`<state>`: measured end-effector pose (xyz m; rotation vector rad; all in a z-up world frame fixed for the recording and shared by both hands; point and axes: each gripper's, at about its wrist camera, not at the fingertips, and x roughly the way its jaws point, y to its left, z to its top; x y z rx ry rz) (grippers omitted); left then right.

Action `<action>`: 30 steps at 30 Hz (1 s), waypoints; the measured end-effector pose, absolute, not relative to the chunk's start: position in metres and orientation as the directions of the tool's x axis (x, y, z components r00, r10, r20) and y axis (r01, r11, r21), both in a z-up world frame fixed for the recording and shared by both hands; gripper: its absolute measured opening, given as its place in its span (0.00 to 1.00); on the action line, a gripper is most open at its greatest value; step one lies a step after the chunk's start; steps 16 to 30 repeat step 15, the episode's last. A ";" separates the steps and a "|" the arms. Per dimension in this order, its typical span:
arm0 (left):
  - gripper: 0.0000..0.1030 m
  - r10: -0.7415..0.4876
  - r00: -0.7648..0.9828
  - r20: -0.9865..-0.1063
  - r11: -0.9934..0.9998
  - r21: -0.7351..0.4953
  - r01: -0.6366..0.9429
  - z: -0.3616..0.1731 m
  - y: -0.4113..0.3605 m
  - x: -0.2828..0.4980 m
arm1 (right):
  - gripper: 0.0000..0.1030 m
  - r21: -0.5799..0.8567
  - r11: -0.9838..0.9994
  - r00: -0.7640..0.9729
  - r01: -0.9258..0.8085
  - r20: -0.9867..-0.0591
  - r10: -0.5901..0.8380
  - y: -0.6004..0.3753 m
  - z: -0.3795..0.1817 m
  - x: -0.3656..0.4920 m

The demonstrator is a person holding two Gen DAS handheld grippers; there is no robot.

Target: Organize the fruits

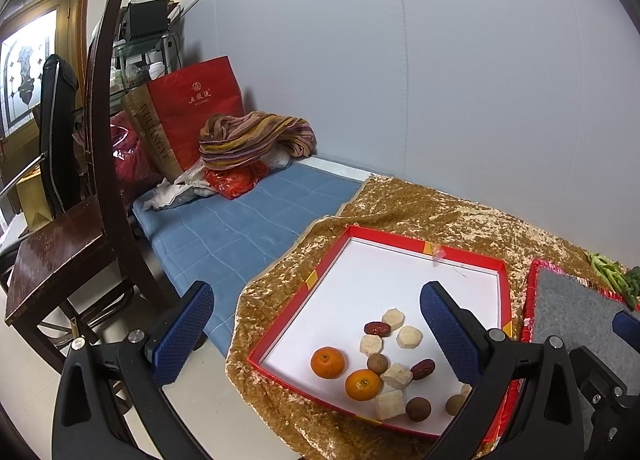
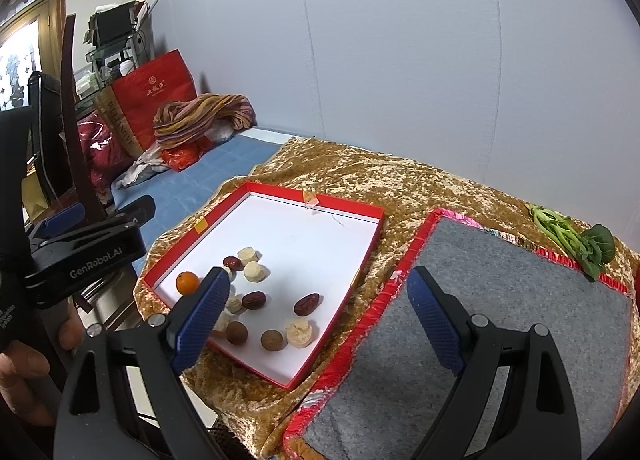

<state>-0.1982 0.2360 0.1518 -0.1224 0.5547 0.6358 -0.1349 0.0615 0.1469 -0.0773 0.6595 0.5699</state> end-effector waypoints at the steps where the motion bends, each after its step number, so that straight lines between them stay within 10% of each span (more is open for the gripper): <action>1: 1.00 0.529 0.665 -0.527 0.803 0.057 -0.593 0.152 0.236 -0.198 | 0.88 0.110 0.844 0.643 -0.524 -0.599 0.477 0.062 0.147 -0.135; 30: 1.00 0.509 0.690 -0.514 0.827 0.070 -0.558 0.152 0.227 -0.195 | 0.88 0.109 0.843 0.640 -0.527 -0.602 0.478 0.066 0.145 -0.135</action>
